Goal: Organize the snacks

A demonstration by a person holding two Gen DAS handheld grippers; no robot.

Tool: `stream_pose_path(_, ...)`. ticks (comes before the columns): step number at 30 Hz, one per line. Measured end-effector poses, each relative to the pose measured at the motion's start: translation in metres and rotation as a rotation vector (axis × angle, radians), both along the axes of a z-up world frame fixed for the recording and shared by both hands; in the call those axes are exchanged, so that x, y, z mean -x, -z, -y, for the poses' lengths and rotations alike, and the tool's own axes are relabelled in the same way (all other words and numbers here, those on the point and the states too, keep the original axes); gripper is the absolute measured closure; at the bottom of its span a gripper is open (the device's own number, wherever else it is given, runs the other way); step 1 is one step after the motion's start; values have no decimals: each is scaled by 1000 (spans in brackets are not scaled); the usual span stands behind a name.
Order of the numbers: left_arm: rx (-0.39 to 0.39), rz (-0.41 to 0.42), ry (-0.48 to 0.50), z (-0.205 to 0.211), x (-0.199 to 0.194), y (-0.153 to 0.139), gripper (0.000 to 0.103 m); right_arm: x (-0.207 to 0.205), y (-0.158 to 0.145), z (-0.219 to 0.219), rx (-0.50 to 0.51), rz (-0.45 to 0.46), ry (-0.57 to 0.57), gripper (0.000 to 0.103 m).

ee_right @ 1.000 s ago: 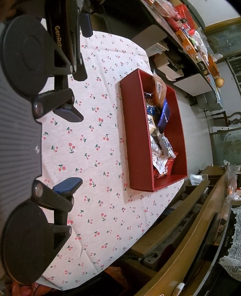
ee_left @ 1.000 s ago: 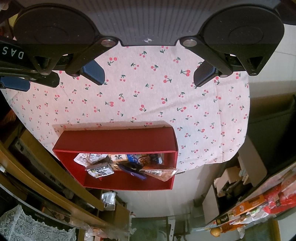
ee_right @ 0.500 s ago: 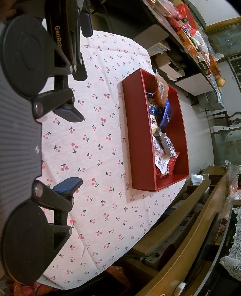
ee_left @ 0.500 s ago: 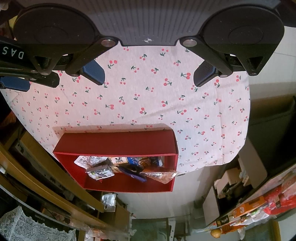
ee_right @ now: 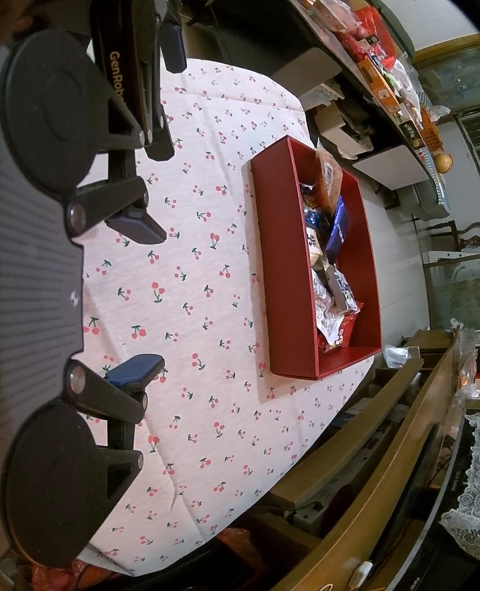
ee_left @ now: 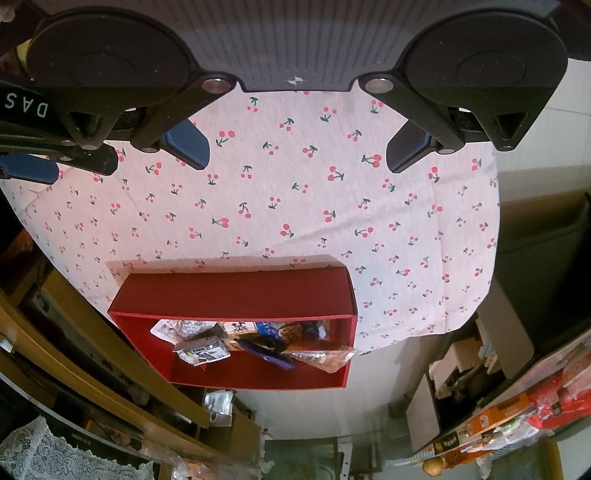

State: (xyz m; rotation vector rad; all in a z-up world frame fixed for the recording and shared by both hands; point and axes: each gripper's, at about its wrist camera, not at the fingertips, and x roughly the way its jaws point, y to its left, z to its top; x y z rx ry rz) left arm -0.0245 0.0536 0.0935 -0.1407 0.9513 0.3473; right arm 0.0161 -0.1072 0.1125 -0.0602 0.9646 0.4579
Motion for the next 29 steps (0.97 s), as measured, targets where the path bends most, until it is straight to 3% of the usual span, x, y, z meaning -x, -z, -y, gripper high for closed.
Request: stream_pose_path(29, -9, -8, 13, 6, 11, 0, 1, 13, -1, 6, 17, -13, -4, 30)
